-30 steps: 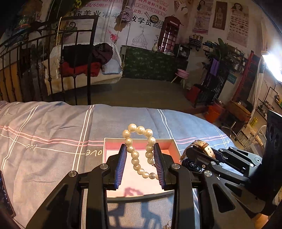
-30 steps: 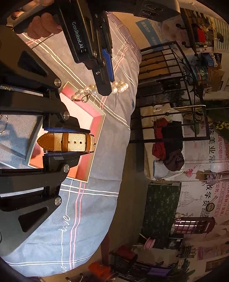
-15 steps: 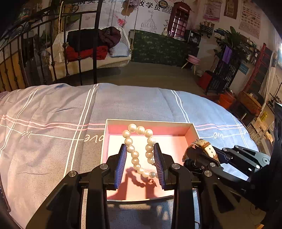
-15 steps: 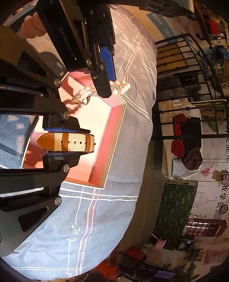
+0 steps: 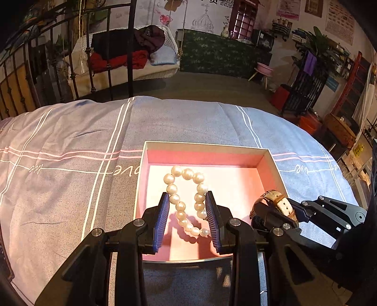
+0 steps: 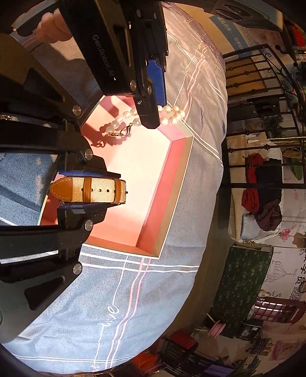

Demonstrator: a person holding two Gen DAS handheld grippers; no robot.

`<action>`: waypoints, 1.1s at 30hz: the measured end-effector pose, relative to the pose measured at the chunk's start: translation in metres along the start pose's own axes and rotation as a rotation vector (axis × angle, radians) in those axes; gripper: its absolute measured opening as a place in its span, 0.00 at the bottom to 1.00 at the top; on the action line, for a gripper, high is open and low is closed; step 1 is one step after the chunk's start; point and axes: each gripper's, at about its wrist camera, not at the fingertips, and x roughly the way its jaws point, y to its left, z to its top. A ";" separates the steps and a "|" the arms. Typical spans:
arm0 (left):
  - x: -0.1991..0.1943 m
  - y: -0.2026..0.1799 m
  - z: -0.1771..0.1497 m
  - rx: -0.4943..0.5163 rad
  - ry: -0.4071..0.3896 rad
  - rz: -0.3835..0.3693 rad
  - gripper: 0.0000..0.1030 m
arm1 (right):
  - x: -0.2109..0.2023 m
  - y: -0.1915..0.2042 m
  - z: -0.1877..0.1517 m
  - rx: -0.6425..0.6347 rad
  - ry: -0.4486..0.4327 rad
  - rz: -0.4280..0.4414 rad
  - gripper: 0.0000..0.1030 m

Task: Organize jewelry
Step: 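Carry the pearl bracelet and watch into the green box with both grippers, then open both grippers to release the items and withdraw toward the chains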

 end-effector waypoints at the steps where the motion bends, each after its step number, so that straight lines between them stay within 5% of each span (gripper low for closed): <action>1: 0.000 -0.001 0.000 0.001 0.007 -0.004 0.35 | 0.000 0.000 -0.001 -0.001 0.003 0.001 0.17; 3: -0.001 -0.002 0.002 0.002 0.023 0.005 0.65 | 0.001 0.002 -0.001 -0.003 0.010 0.005 0.20; 5: -0.007 -0.001 0.003 -0.010 0.003 0.018 0.81 | -0.002 0.003 -0.002 -0.008 0.000 -0.001 0.45; 6: -0.012 -0.001 0.004 -0.012 -0.011 0.022 0.86 | -0.008 0.004 -0.003 -0.013 -0.022 -0.017 0.69; 7: -0.018 0.000 0.005 -0.014 -0.025 0.019 0.88 | -0.014 0.005 -0.005 -0.019 -0.049 -0.031 0.78; 12: -0.064 -0.003 0.003 -0.014 -0.159 -0.028 0.94 | -0.059 0.009 -0.014 -0.024 -0.193 -0.051 0.92; 18: -0.113 -0.011 -0.023 0.043 -0.318 -0.059 0.94 | -0.102 0.026 -0.039 -0.058 -0.310 -0.141 0.94; 22: -0.126 -0.012 -0.051 0.049 -0.348 -0.093 0.94 | -0.117 0.026 -0.062 -0.011 -0.316 -0.159 0.94; 29: -0.098 0.001 -0.115 0.043 -0.129 -0.092 0.94 | -0.119 0.021 -0.122 0.080 -0.169 -0.110 0.94; 33: -0.078 0.015 -0.143 0.002 0.019 -0.079 0.94 | -0.110 0.027 -0.148 0.134 -0.081 -0.078 0.82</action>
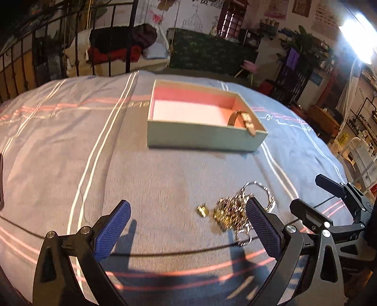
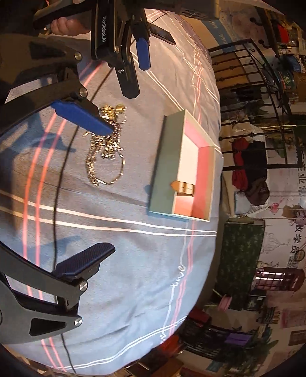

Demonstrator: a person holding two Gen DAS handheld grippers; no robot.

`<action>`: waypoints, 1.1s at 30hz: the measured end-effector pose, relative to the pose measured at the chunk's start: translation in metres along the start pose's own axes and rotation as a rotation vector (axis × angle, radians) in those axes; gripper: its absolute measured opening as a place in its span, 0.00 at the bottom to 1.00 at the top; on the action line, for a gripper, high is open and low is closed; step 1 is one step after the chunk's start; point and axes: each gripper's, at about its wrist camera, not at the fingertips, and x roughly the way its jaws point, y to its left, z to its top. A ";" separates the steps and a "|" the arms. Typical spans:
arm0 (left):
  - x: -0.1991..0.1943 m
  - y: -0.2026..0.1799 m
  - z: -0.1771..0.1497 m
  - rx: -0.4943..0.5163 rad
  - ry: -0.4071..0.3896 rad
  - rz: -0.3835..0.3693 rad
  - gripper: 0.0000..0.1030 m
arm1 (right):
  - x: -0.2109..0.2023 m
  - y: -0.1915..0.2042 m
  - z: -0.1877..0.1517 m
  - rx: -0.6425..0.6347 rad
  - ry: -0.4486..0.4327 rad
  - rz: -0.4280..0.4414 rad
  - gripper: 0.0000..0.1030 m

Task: Organize jewelry
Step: 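Open both grippers to release the items and withdraw toward the chains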

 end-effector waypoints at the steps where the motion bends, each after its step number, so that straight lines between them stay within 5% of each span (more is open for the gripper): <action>1: 0.002 0.005 -0.005 -0.003 0.013 0.000 0.94 | 0.004 0.002 -0.004 0.007 0.027 0.002 0.77; 9: 0.012 -0.001 -0.004 0.105 0.014 0.125 0.93 | 0.019 0.008 -0.007 0.005 0.081 0.015 0.71; 17: 0.035 -0.015 -0.003 0.207 0.051 0.160 0.91 | 0.024 0.001 -0.006 0.042 0.102 0.033 0.72; 22: 0.042 -0.013 -0.001 0.167 0.078 0.089 0.91 | 0.024 0.000 -0.006 0.050 0.103 0.035 0.74; 33: 0.035 0.009 -0.005 0.120 0.090 0.172 0.91 | 0.029 0.001 -0.006 0.048 0.116 0.046 0.76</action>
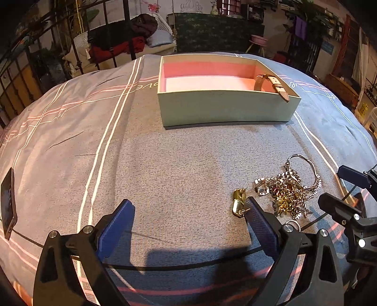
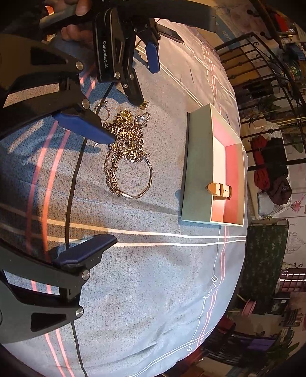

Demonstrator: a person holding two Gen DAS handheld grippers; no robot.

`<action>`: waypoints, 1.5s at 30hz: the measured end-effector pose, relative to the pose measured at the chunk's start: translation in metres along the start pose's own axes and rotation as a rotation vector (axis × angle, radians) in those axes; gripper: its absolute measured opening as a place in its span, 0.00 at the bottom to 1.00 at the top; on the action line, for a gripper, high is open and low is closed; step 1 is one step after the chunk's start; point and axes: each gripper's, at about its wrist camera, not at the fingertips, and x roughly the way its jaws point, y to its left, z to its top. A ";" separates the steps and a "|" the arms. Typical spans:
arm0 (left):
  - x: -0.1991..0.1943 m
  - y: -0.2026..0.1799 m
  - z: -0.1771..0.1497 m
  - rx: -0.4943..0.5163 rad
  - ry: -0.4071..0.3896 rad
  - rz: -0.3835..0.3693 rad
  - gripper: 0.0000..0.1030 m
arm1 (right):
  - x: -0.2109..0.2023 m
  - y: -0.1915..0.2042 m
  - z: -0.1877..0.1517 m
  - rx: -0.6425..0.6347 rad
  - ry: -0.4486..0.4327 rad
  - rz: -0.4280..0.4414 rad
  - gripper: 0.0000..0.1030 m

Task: Organize jewelry
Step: 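Open both grippers to release the items and withdraw toward the chains, then grasp a small gold charm with the left gripper while the right gripper grasps another charm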

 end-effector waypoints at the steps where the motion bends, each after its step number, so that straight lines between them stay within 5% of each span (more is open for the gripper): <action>1: -0.002 0.001 -0.001 -0.007 -0.001 -0.005 0.91 | 0.001 0.001 0.000 -0.003 0.000 0.002 0.76; 8: -0.007 -0.014 -0.002 0.033 -0.018 -0.048 0.88 | 0.006 0.007 0.003 -0.023 0.008 0.009 0.76; 13: -0.006 -0.020 -0.002 0.061 -0.029 -0.057 0.63 | 0.006 0.008 0.003 -0.035 0.008 0.010 0.76; 15: -0.009 -0.018 -0.003 0.056 -0.042 -0.071 0.33 | 0.007 0.010 0.006 -0.053 0.005 0.005 0.76; 18: -0.011 -0.010 -0.003 0.023 -0.049 -0.102 0.12 | 0.010 0.016 0.016 -0.080 -0.002 0.023 0.76; 23: -0.013 0.003 -0.004 -0.033 -0.047 -0.121 0.11 | 0.022 0.037 0.034 -0.172 0.003 0.097 0.76; 32: -0.018 0.030 -0.007 -0.143 -0.039 -0.120 0.11 | 0.058 0.082 0.050 -0.351 0.112 0.231 0.57; 36: -0.020 0.034 -0.006 -0.159 -0.044 -0.121 0.11 | 0.061 0.094 0.054 -0.377 0.116 0.266 0.17; 45: -0.027 0.025 -0.002 -0.135 -0.066 -0.142 0.11 | 0.036 0.085 0.059 -0.329 0.039 0.258 0.15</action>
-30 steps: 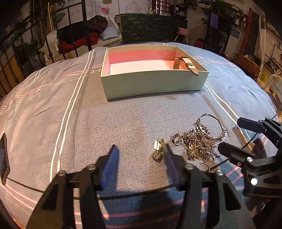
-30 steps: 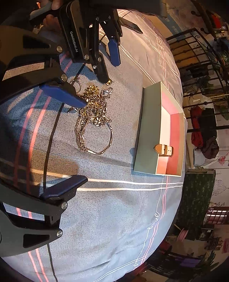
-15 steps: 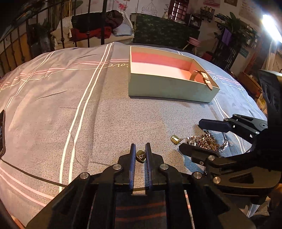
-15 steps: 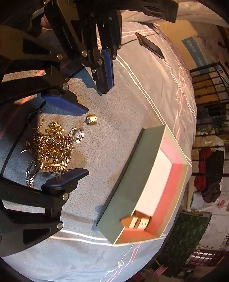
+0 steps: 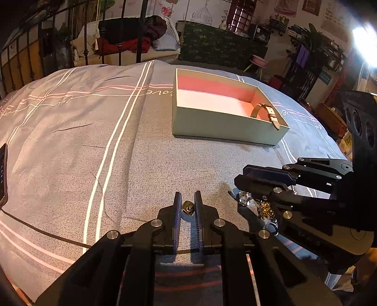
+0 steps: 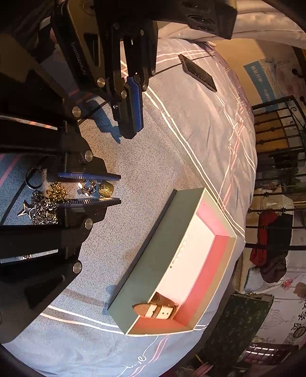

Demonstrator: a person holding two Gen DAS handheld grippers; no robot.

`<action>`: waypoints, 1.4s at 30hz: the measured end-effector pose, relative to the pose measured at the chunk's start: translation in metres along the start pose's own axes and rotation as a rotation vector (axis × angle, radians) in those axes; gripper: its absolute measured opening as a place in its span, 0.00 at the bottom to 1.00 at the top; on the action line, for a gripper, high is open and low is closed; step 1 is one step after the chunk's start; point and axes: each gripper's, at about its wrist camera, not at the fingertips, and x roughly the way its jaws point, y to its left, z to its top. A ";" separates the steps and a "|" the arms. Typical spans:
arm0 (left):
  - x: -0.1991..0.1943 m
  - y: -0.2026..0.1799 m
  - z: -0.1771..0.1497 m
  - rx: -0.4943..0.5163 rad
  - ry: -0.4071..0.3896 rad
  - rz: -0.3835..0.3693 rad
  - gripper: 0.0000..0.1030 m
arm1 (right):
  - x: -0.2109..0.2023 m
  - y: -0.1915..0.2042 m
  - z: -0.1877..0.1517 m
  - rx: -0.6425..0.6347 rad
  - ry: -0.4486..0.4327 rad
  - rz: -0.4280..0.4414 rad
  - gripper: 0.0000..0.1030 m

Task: Organize jewelry
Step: 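Grasp a small gold charm with the left gripper while the right gripper grasps another charm, then lower both charms into the box and open both grippers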

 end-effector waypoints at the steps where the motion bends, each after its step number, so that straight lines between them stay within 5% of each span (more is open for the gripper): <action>1: 0.000 -0.002 0.001 0.006 -0.003 -0.003 0.11 | -0.005 -0.002 0.000 0.012 -0.010 -0.001 0.15; 18: 0.007 -0.022 0.027 0.056 -0.029 -0.021 0.11 | -0.022 -0.027 -0.007 0.076 -0.033 -0.047 0.15; 31: 0.001 -0.045 0.142 0.097 -0.163 -0.035 0.11 | -0.049 -0.065 0.071 0.090 -0.204 -0.188 0.15; 42: 0.042 -0.053 0.184 0.052 -0.088 -0.009 0.11 | -0.025 -0.108 0.100 0.178 -0.168 -0.250 0.15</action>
